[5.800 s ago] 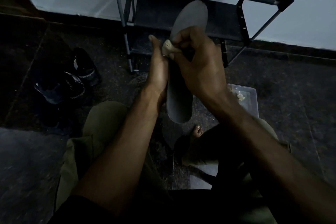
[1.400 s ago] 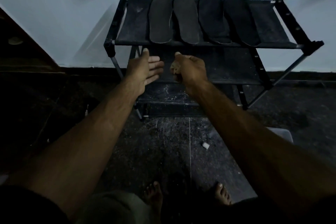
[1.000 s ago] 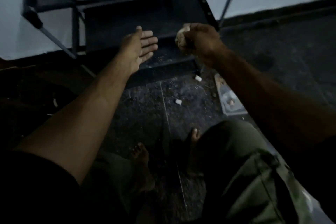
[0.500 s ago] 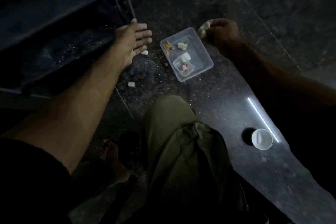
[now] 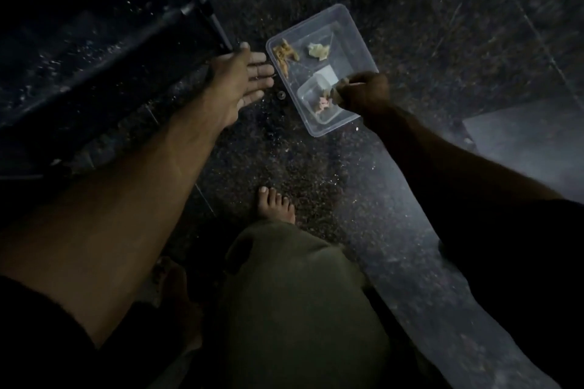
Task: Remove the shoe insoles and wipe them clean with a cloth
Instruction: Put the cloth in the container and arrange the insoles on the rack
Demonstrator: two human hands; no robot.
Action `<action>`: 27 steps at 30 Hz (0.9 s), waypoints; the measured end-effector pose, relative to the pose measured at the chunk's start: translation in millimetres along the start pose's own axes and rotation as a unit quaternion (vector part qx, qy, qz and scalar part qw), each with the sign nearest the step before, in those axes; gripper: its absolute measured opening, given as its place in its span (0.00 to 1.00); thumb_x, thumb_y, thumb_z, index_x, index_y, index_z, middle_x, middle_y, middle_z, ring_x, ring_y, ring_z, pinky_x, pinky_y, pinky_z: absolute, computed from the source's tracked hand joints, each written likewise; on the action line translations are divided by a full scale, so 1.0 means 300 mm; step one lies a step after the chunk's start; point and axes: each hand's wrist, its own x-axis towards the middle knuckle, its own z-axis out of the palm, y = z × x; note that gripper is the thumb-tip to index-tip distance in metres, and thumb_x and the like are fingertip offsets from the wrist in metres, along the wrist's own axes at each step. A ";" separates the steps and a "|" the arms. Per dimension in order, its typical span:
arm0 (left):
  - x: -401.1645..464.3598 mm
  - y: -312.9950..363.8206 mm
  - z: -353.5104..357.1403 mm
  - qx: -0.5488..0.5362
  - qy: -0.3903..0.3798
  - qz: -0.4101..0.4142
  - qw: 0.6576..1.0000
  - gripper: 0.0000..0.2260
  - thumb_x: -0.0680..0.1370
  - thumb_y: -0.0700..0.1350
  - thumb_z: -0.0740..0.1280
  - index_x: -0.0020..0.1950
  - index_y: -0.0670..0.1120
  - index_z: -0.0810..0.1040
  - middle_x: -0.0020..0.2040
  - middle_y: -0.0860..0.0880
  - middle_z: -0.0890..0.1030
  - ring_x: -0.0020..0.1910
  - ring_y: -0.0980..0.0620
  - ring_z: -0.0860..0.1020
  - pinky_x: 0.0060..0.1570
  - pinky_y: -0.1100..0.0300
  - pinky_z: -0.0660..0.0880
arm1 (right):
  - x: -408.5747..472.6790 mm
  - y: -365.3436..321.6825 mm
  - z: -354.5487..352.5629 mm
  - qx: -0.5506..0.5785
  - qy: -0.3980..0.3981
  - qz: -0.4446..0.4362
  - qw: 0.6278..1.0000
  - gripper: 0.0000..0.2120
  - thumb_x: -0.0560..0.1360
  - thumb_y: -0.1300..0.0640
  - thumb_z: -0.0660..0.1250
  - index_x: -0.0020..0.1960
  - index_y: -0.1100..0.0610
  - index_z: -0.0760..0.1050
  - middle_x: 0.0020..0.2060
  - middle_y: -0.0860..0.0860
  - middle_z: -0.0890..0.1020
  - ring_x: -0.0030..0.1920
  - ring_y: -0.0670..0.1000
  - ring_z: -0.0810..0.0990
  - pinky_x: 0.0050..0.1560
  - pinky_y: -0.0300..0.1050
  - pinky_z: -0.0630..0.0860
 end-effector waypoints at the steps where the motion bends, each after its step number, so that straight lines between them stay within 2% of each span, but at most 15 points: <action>1: 0.023 -0.010 0.000 0.004 -0.002 -0.002 1.000 0.17 0.84 0.54 0.52 0.56 0.49 0.78 0.49 0.52 0.84 0.45 0.55 0.82 0.45 0.61 0.75 | 0.022 0.014 0.012 -0.014 0.010 0.006 1.000 0.10 0.72 0.67 0.71 0.33 0.61 0.76 0.20 0.49 0.79 0.23 0.45 0.79 0.28 0.40 0.80; 4: 0.105 -0.039 0.002 0.001 -0.010 -0.012 1.000 0.17 0.84 0.54 0.52 0.58 0.48 0.77 0.49 0.52 0.84 0.46 0.56 0.82 0.45 0.61 0.76 | 0.102 0.043 0.058 -0.038 0.020 0.010 0.999 0.04 0.71 0.64 0.74 0.42 0.64 0.79 0.25 0.52 0.80 0.23 0.44 0.80 0.26 0.38 0.79; 8: 0.182 -0.087 -0.020 0.001 -0.011 -0.020 1.000 0.18 0.84 0.55 0.51 0.57 0.49 0.78 0.49 0.51 0.84 0.45 0.56 0.82 0.45 0.61 0.76 | 0.183 0.088 0.107 -0.078 0.023 0.023 0.996 0.09 0.73 0.60 0.74 0.50 0.61 0.77 0.35 0.57 0.82 0.29 0.49 0.80 0.27 0.39 0.78; 11: 0.212 -0.115 -0.035 0.008 -0.011 -0.024 1.000 0.18 0.84 0.55 0.51 0.58 0.49 0.78 0.50 0.52 0.84 0.46 0.55 0.82 0.46 0.61 0.76 | 0.212 0.116 0.121 -0.111 -0.002 0.045 0.993 0.13 0.72 0.64 0.73 0.56 0.63 0.76 0.42 0.60 0.82 0.33 0.51 0.81 0.31 0.42 0.80; 15: 0.226 -0.130 -0.043 0.007 -0.005 -0.022 1.000 0.19 0.84 0.55 0.51 0.60 0.48 0.78 0.49 0.51 0.84 0.45 0.56 0.82 0.44 0.62 0.76 | 0.217 0.133 0.128 -0.131 -0.001 0.044 0.990 0.13 0.73 0.64 0.72 0.57 0.61 0.76 0.47 0.60 0.81 0.34 0.50 0.81 0.23 0.35 0.74; 19: 0.215 -0.136 -0.053 0.011 -0.009 -0.024 1.000 0.19 0.84 0.55 0.51 0.60 0.48 0.78 0.49 0.52 0.84 0.45 0.56 0.82 0.43 0.62 0.75 | 0.200 0.128 0.130 -0.147 0.002 0.025 0.989 0.10 0.73 0.60 0.72 0.53 0.59 0.77 0.47 0.59 0.83 0.39 0.53 0.83 0.28 0.39 0.76; 21: 0.204 -0.129 -0.055 0.018 0.000 -0.013 1.000 0.20 0.84 0.55 0.51 0.61 0.47 0.78 0.49 0.51 0.83 0.45 0.56 0.82 0.42 0.62 0.75 | 0.180 0.104 0.136 -0.194 0.013 -0.036 0.980 0.09 0.73 0.56 0.72 0.51 0.56 0.78 0.49 0.58 0.83 0.46 0.55 0.83 0.41 0.47 0.80; 23: 0.183 -0.115 -0.054 0.048 0.023 0.032 0.998 0.20 0.84 0.55 0.50 0.61 0.46 0.78 0.49 0.50 0.83 0.44 0.56 0.81 0.40 0.62 0.73 | 0.127 0.063 0.137 -0.299 0.008 -0.144 0.944 0.10 0.76 0.52 0.68 0.55 0.55 0.77 0.51 0.55 0.82 0.50 0.53 0.81 0.50 0.48 0.78; 25: 0.154 -0.085 -0.056 0.102 0.042 0.093 0.990 0.21 0.84 0.55 0.51 0.61 0.44 0.77 0.51 0.48 0.82 0.46 0.53 0.81 0.41 0.60 0.74 | 0.067 0.011 0.135 -0.388 -0.004 -0.250 0.887 0.14 0.79 0.50 0.64 0.60 0.56 0.75 0.55 0.55 0.79 0.53 0.54 0.79 0.51 0.45 0.75; 27: 0.112 -0.041 -0.075 0.163 0.046 0.150 0.974 0.20 0.83 0.56 0.52 0.59 0.44 0.76 0.52 0.45 0.81 0.51 0.47 0.80 0.49 0.55 0.76 | 0.000 -0.059 0.131 -0.430 -0.006 -0.314 0.847 0.16 0.80 0.49 0.61 0.63 0.57 0.73 0.59 0.56 0.77 0.55 0.55 0.78 0.50 0.46 0.73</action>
